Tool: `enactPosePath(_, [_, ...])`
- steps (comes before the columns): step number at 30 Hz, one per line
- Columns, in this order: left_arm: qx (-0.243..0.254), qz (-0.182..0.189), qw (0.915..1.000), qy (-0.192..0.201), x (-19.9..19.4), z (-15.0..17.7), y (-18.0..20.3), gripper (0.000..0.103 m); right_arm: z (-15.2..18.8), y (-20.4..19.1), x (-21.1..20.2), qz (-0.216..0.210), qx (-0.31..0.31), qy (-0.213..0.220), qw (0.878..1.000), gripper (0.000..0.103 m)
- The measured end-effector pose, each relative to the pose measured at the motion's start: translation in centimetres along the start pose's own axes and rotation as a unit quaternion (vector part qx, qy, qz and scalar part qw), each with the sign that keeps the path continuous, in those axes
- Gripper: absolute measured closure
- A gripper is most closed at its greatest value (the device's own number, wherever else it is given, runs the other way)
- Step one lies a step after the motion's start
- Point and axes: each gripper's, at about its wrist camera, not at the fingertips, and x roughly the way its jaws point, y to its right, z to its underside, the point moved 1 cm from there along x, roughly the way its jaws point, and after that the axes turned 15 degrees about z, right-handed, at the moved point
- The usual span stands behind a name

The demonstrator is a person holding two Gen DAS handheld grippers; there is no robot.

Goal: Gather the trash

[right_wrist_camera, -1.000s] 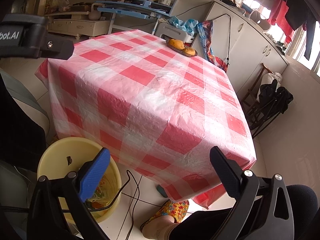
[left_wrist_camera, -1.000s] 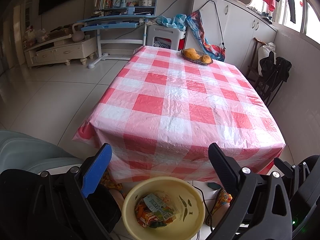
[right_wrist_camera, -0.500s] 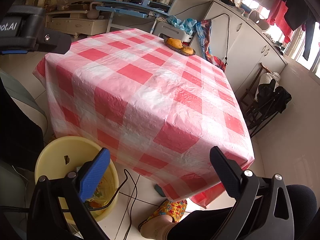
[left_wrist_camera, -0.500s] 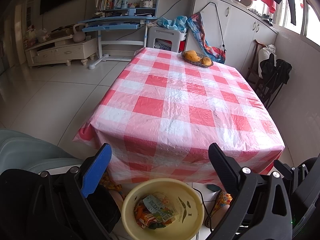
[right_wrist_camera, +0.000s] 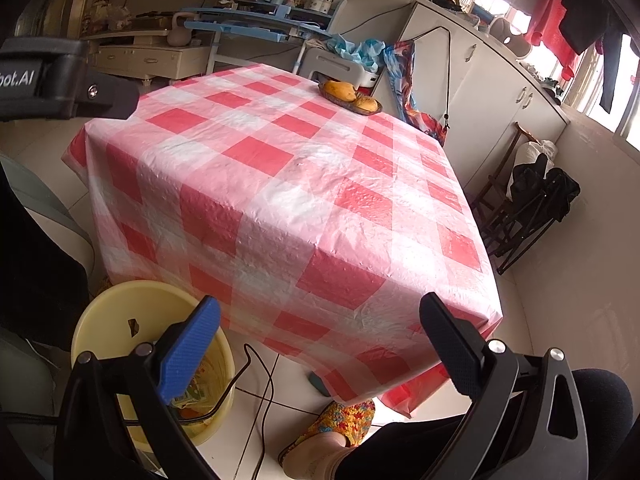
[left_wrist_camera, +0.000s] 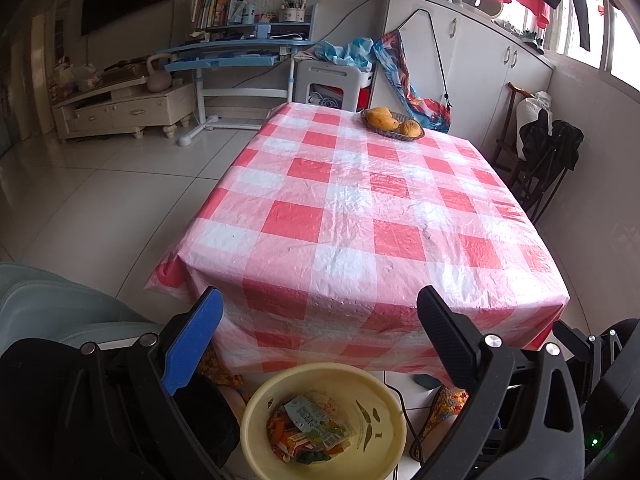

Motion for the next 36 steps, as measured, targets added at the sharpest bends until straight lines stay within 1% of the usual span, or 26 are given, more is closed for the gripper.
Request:
enactPosePath(14, [-0.006,-0.006,0.9999,0.006,-0.1,-0.1,-0.1,0.009,-0.3,0.4,-0.3,0.003,0.007,0.011,1.000,0.008])
enactPosePath(21, [-0.006,-0.014,0.9998,0.010,0.0,-0.3,0.0,0.008,-0.5,0.7,-1.3,0.012,0.010,0.043,0.999,0.008])
enactPosePath(29, [0.008,-0.030,0.9994,0.015,0.0,-0.4,0.7,0.007,-1.1,2.4,-3.6,0.035,0.044,0.108,0.993,0.008])
enactPosePath(36, [0.014,-0.041,0.9988,0.023,-0.6,-0.7,0.9,0.007,-1.3,2.8,-3.1,0.039,0.052,0.103,0.993,0.008])
